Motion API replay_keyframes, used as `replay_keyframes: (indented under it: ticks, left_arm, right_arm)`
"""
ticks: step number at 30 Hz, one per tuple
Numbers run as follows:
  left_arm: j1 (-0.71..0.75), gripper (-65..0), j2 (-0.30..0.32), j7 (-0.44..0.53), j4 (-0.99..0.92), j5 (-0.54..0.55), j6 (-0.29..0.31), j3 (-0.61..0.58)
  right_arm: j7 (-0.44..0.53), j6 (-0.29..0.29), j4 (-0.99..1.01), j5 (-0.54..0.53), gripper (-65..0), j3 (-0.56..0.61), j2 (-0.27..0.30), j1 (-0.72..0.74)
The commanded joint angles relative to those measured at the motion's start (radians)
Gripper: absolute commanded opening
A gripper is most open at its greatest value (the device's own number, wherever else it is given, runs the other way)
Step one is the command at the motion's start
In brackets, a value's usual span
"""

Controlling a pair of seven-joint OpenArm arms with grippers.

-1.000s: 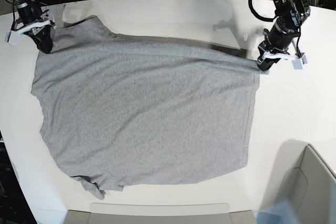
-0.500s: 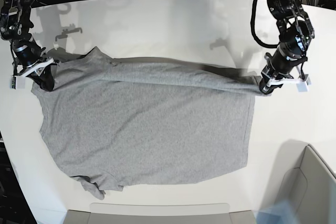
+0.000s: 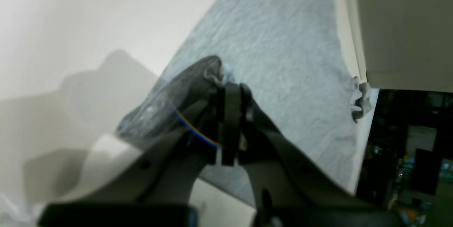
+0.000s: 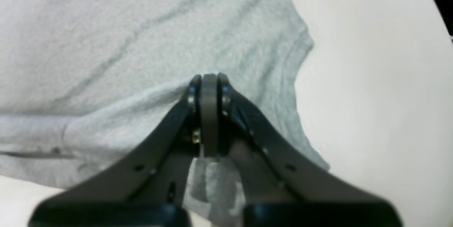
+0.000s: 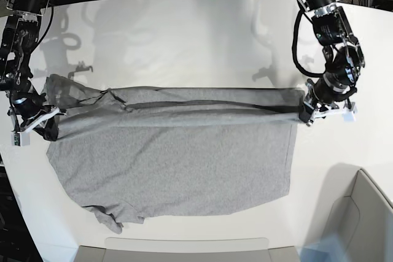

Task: Fold the T-shirt properly
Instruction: 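Lift the shoulder edge and fold it over the shirt body with both grippers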

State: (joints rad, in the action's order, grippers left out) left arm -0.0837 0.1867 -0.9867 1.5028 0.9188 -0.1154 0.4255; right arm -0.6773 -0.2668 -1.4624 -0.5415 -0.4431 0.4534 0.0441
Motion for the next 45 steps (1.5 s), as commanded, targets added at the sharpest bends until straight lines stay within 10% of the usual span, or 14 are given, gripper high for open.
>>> replay_keyframes:
  ticks: [1, 23, 33, 40, 45]
  left_arm:
    - [-0.031, -65.0, 0.026, 0.007, -0.021, 0.013, -0.004, -0.001]
    - [-0.167, -65.0, 0.093, 0.134, -0.313, 0.013, 0.001, -0.141]
    - [-0.166, -43.7, 0.093, 0.127, -0.264, 0.013, 0.001, -0.141]
    - [-0.101, -43.8, 0.093, 0.127, -0.084, 0.015, -0.008, -0.132]
    - [-0.004, -43.6, 0.093, 0.125, 0.011, 0.013, -0.010, -0.132]
  right_arm:
    - [0.020, -0.009, 0.012, 0.014, -65.0, 0.000, 0.018, 0.041]
    - [0.210, -0.108, 0.473, 0.347, -65.0, 0.020, -0.101, 0.359]
    - [0.218, -0.110, 0.478, 0.364, -33.6, 0.028, -0.107, 0.386]
    - [0.193, -0.110, 0.351, 0.357, -32.4, 0.020, -0.106, 0.333]
    - [0.004, -0.111, 0.185, 0.343, -32.4, -0.105, -0.100, 0.247]
